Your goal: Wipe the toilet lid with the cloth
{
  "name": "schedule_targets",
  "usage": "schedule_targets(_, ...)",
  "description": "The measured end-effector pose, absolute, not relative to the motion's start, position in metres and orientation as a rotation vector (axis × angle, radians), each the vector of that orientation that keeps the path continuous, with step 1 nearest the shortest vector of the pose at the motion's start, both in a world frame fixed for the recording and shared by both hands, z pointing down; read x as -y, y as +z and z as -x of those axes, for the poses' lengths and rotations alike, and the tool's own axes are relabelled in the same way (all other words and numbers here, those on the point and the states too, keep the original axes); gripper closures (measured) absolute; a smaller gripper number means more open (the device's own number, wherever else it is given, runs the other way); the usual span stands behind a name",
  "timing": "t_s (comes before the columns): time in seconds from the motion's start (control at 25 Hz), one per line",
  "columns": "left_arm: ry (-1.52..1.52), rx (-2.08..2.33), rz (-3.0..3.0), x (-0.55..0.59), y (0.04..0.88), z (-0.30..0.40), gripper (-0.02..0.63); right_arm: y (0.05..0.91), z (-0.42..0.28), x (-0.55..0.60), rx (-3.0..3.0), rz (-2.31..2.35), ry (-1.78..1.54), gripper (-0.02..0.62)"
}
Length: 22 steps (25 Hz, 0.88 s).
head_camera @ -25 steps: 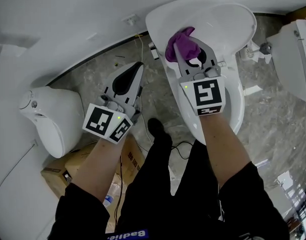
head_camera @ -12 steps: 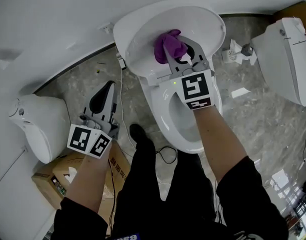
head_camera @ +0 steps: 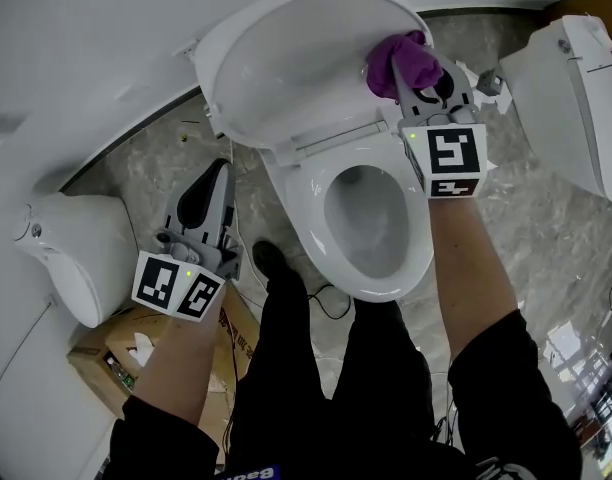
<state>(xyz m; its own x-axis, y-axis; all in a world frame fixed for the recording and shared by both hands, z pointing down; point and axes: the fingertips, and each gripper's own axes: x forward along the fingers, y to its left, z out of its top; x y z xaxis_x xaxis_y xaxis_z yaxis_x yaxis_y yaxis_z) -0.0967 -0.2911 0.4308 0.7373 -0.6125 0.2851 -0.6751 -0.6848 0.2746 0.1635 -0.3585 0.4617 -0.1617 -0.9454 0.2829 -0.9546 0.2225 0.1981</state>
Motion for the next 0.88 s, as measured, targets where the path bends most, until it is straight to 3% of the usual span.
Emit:
schedule_targets(0.28, 0.274, 0.931, -2.619, 0.296, 0.436, 0.121, 0.581, 0.477, -0.156, 0.356, 2.077, -1.922, 0.089, 0.535)
schedule_targets(0.88, 0.228, 0.871, -2.637, 0.286, 0.441, 0.179, 0.581, 0.508, 0.021, 0.348, 2.22, -1.819, 0.195, 0.536)
